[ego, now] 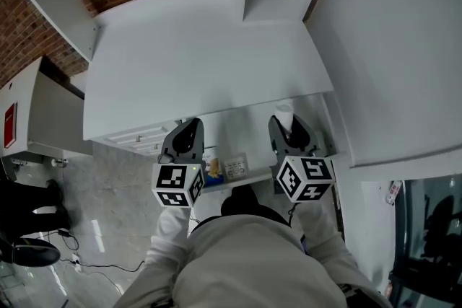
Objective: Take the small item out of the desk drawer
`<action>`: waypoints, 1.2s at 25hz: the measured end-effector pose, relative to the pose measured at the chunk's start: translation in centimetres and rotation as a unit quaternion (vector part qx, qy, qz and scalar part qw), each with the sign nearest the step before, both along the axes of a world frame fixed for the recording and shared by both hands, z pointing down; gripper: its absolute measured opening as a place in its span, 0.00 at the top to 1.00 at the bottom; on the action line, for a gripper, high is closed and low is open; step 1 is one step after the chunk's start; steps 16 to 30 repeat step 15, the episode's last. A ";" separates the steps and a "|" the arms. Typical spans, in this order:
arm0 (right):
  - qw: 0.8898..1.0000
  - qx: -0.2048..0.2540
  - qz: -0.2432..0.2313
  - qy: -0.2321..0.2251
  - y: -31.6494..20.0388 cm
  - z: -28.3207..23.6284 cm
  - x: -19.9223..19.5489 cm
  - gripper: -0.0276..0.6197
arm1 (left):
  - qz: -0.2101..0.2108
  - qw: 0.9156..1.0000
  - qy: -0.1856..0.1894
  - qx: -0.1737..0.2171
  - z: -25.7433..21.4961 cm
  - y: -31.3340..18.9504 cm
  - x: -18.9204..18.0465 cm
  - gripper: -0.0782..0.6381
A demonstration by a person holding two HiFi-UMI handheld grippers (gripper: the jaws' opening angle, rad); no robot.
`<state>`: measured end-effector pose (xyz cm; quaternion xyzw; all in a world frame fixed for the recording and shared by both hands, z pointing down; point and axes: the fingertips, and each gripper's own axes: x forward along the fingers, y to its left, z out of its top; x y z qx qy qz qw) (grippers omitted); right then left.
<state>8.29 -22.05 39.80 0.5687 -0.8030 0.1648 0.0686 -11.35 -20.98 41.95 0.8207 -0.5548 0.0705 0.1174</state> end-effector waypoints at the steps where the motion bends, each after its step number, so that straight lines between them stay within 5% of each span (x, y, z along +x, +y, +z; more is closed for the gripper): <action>1: 1.000 0.000 0.000 -0.001 0.1 -0.1 0.0 0.65 | -0.001 1.000 0.000 0.000 0.0 0.1 -0.1 0.86; 30: 1.000 0.004 0.009 -0.009 0.1 -0.1 0.7 0.65 | -0.006 1.000 -0.003 0.001 -0.1 0.2 -0.1 0.86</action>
